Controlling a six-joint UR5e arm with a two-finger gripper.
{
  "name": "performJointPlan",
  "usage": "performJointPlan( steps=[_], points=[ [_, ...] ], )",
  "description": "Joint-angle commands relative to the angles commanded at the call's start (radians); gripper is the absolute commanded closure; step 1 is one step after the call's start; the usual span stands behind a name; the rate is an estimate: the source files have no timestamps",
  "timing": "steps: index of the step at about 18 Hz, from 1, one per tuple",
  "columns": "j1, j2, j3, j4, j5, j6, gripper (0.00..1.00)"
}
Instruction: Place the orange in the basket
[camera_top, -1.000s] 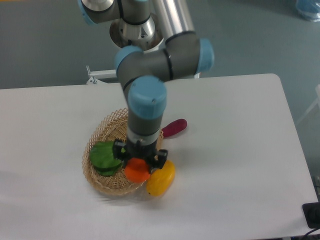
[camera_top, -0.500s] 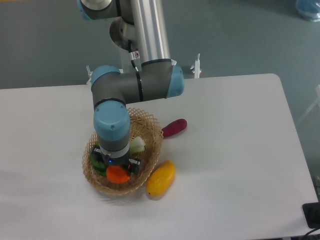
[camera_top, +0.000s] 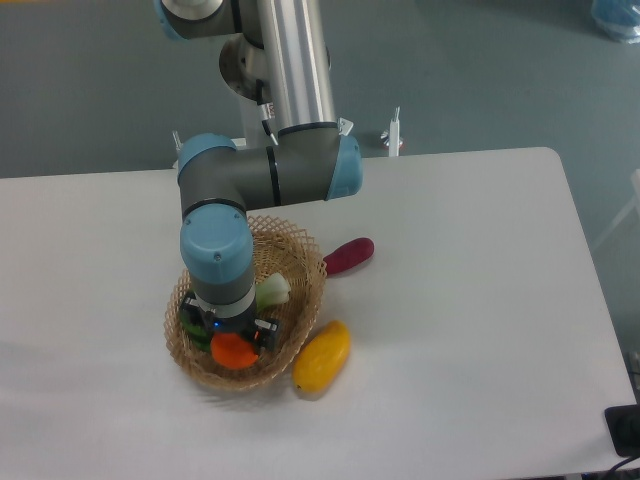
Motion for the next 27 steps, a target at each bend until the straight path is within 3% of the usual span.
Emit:
performJointPlan(
  steps=[4, 9, 10, 18, 27],
  points=[
    [0.003, 0.008, 0.017, -0.006, 0.002, 0.008, 0.07],
    [0.1, 0.046, 0.078, -0.018, 0.0, 0.023, 0.05],
    [0.129, 0.058, 0.078, -0.017, 0.0, 0.094, 0.0],
    [0.285, 0.104, 0.092, -0.064, -0.003, 0.443, 0.0],
    [0.344, 0.11, 0.111, -0.069, -0.011, 0.46, 0.0]
  ],
)
